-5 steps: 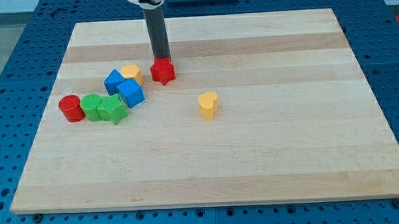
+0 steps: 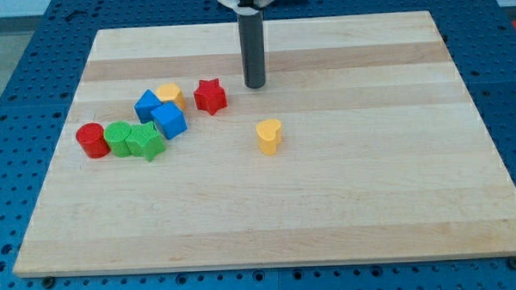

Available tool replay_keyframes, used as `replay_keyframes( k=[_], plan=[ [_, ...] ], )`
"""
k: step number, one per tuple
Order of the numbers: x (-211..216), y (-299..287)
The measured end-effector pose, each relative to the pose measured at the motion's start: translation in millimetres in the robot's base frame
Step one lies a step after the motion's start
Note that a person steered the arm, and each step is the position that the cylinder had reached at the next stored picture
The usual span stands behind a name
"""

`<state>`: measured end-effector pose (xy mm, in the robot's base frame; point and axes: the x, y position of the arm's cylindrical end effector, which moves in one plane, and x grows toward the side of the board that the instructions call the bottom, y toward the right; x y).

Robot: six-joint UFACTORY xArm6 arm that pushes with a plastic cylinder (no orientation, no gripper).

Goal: Move your arm closer to the blue triangle

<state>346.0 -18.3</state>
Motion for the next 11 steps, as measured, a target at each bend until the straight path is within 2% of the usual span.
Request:
replay_keyframes(
  k=[2,3,4,5,6,7,11],
  plan=[
    [3,13],
    [-45,30],
    [-81,-1],
    [-91,-77],
    [-88,-157],
    [-59,-185],
    [34,-189]
  ],
)
